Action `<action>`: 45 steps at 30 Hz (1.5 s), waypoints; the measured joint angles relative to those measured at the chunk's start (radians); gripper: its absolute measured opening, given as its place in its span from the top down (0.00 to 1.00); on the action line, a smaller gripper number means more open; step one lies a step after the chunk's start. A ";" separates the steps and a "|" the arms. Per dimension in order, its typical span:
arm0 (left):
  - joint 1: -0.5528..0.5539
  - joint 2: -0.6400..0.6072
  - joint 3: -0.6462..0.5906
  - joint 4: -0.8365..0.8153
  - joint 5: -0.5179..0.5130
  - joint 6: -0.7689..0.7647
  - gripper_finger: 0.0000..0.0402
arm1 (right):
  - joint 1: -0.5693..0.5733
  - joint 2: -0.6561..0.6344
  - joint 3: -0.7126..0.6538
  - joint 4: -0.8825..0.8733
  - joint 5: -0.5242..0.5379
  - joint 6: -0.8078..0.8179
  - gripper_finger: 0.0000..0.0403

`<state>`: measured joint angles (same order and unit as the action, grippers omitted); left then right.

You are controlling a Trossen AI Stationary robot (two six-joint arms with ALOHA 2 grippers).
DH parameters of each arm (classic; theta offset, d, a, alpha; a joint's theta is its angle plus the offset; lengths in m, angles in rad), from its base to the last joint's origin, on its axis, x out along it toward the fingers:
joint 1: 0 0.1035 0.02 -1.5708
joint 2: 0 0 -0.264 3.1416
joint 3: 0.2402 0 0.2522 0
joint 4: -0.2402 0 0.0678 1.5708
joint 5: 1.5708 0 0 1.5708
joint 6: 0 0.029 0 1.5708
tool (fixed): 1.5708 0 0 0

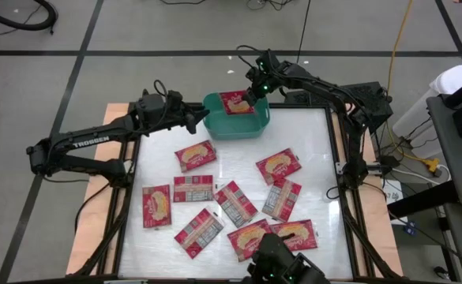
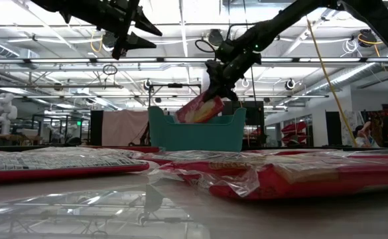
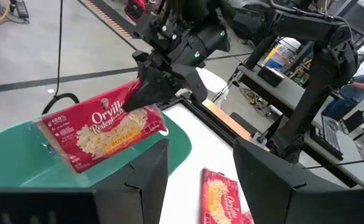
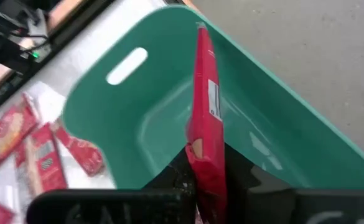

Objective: Sort popcorn bags into baskets
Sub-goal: Put the red popcorn pack into the green bin

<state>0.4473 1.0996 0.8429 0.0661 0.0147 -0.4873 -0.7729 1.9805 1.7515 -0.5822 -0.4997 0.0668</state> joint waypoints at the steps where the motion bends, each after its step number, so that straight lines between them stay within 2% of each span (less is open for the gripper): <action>1: 0.004 0.000 0.000 -0.004 0.000 0.006 0.55 | -0.002 0.006 0.000 0.000 -0.001 -0.001 0.93; 11: 0.057 0.000 0.000 -0.041 0.000 0.025 0.55 | 0.005 0.030 -0.013 0.040 -0.048 0.007 0.93; 23: 0.106 0.000 0.000 -0.041 0.012 0.064 0.55 | 0.064 0.031 -0.058 0.040 0.033 0.026 0.92; 30: 0.108 0.000 0.000 -0.055 0.015 0.063 0.55 | 0.082 0.031 -0.058 0.040 0.109 0.028 0.79; 33: 0.108 0.000 0.000 -0.090 0.051 0.062 0.55 | 0.082 0.031 -0.058 0.040 0.124 0.030 0.71; 36: 0.108 0.000 0.000 -0.152 0.080 0.058 0.55 | 0.082 0.030 -0.058 0.041 0.186 0.012 0.64; 45: 0.109 0.000 0.000 -0.321 0.105 -0.008 0.55 | 0.081 0.018 -0.058 0.038 0.235 -0.014 0.54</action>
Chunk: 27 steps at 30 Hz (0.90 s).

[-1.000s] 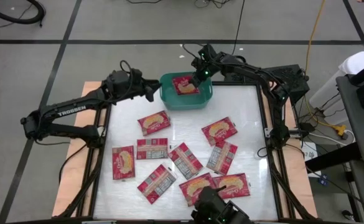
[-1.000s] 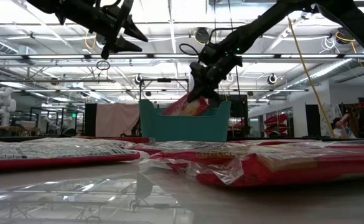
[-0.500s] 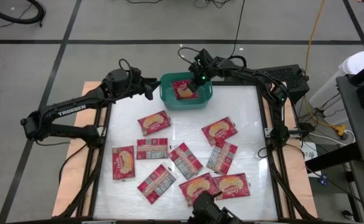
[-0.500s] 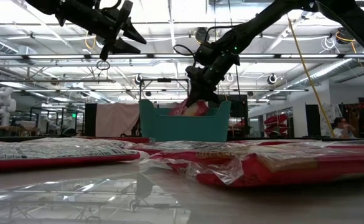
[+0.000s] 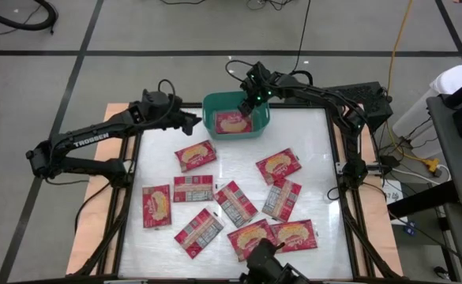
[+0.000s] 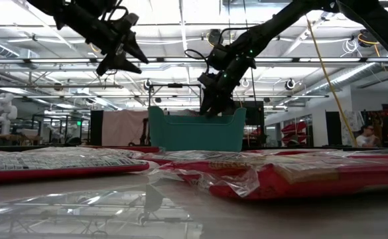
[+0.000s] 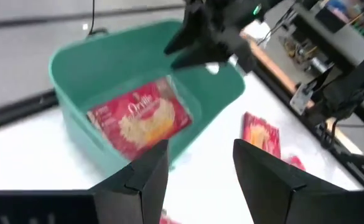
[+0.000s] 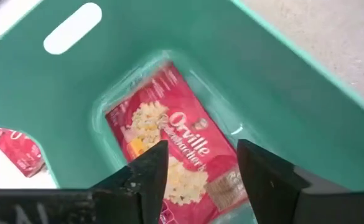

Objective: Sort popcorn bags into baskets
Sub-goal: Put the red popcorn pack into the green bin

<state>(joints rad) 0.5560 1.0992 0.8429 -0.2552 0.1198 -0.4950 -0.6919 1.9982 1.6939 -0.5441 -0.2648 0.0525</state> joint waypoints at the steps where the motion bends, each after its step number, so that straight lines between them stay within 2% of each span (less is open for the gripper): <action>1: 0.000 0.000 0.000 -0.021 0.007 -0.012 0.55 | 0.002 -0.014 0.000 0.000 0.001 0.003 0.53; 12: 0.000 0.000 -0.035 -0.380 0.023 -0.047 0.55 | 0.050 -0.239 0.001 -0.069 0.001 0.034 0.54; 16: 0.000 0.000 -0.125 -0.387 0.105 -0.092 0.55 | 0.072 -0.291 0.001 -0.102 0.003 0.082 0.54; 22: -0.032 -0.007 -0.251 -0.394 0.225 -0.248 0.55 | 0.126 -0.355 0.001 -0.143 0.004 0.141 0.54; 27: -0.105 -0.008 -0.306 -0.367 0.247 -0.363 0.55 | 0.174 -0.374 0.000 -0.148 0.014 0.164 0.54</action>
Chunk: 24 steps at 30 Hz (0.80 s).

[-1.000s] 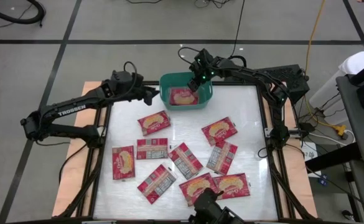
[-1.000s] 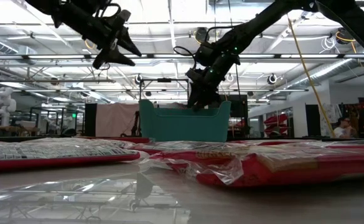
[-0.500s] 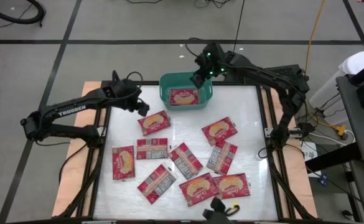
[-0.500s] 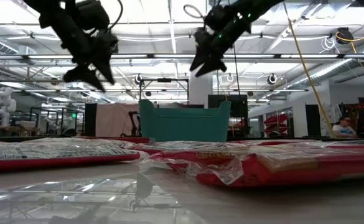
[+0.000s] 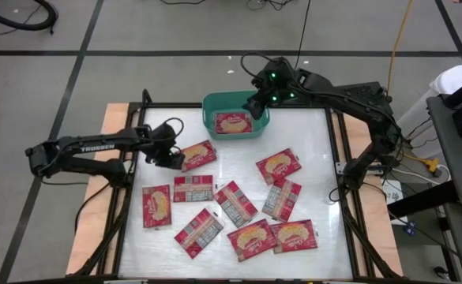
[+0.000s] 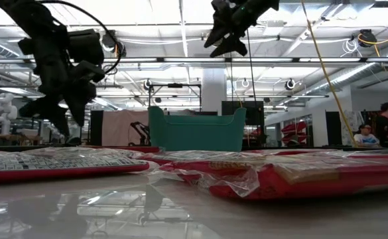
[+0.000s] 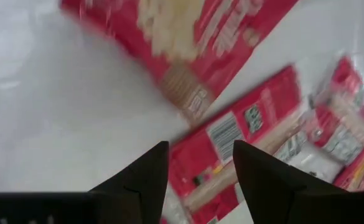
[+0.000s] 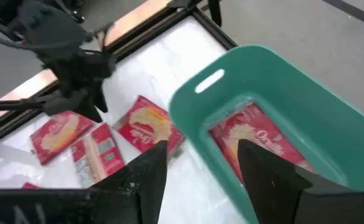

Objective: Sort popcorn bags into baskets
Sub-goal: Put the red popcorn pack into the green bin

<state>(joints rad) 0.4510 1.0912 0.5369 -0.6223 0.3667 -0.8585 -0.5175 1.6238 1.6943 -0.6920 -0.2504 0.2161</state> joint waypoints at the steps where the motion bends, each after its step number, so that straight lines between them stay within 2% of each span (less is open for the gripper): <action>1: -0.009 0.000 -0.012 0.027 -0.001 -0.023 0.55 | 0.008 0.000 0.000 0.000 0.011 0.009 0.54; 8: -0.047 0.000 -0.127 0.212 -0.067 -0.146 0.53 | 0.048 0.001 0.000 -0.005 0.018 0.010 0.54; 12: -0.047 -0.002 -0.205 0.350 -0.123 -0.161 0.49 | 0.056 0.002 0.000 -0.011 0.018 0.008 0.54; 15: -0.046 -0.003 -0.257 0.450 -0.146 -0.158 0.51 | 0.058 0.002 0.000 -0.010 0.016 0.005 0.54; 18: -0.043 -0.003 -0.291 0.512 -0.157 -0.121 0.61 | 0.058 0.002 0.000 -0.009 0.016 -0.017 0.54; 24: -0.042 0.001 -0.303 0.555 -0.192 -0.072 0.95 | 0.058 0.002 0.000 -0.010 0.015 -0.047 0.54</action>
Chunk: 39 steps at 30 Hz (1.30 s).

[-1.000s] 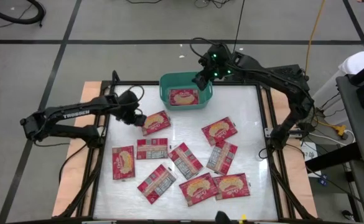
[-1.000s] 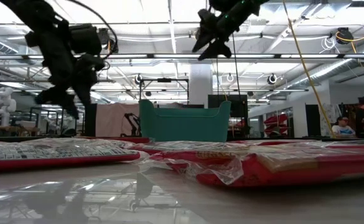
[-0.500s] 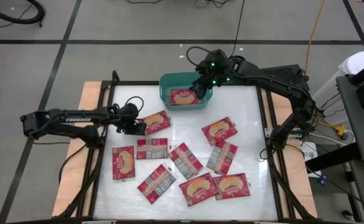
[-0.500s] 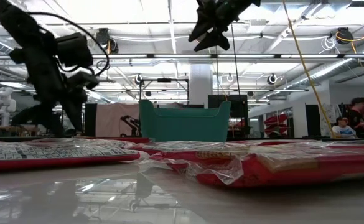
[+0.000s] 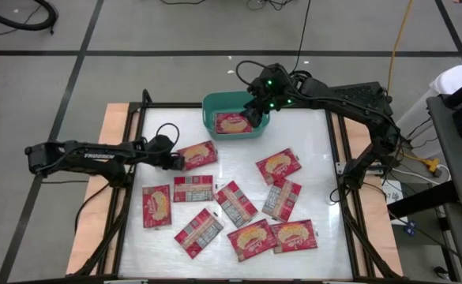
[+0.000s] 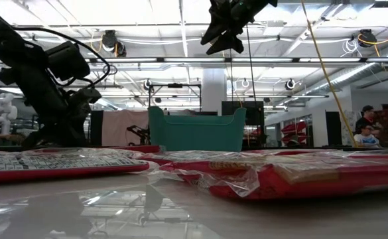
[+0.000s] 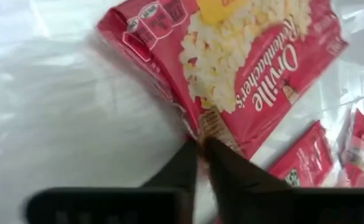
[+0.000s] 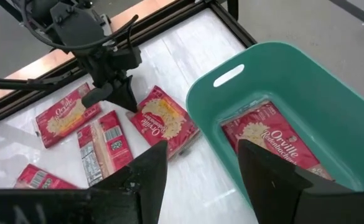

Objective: Sort popcorn bags into baskets
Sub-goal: Put the red popcorn pack into the green bin

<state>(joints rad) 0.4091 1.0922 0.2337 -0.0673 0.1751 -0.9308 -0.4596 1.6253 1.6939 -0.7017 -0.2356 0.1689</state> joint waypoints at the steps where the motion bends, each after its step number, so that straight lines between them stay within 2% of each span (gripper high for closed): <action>1: 0.001 0.001 0.000 0.011 -0.003 0.002 0.97 | 0.000 0.000 0.000 0.000 0.000 -0.004 0.54; 7: 0.001 0.001 0.028 0.018 -0.003 0.024 0.99 | 0.000 0.000 0.000 -0.035 -0.001 -0.008 0.54; 11: 0.001 0.001 0.084 -0.007 0.000 0.099 0.99 | 0.000 0.000 0.000 -0.065 -0.001 -0.037 0.54; 21: -0.013 0.001 0.305 -0.280 0.005 0.417 1.00 | 0.004 0.000 0.000 -0.082 -0.007 -0.055 0.54; 26: -0.046 0.000 0.429 -0.402 0.007 0.557 1.00 | 0.045 0.000 0.000 -0.075 -0.095 -0.088 0.54; 32: -0.102 0.000 0.532 -0.461 0.002 0.713 1.00 | 0.116 0.000 0.000 0.018 -0.109 -0.045 0.49; 39: -0.156 0.000 0.562 -0.455 -0.003 0.840 1.00 | 0.150 0.050 0.001 0.207 -0.090 -0.077 0.38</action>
<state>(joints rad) 0.2529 1.0920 0.7959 -0.5219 0.1723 -0.0904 -0.3092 1.6756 1.6948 -0.4944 -0.3257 0.0917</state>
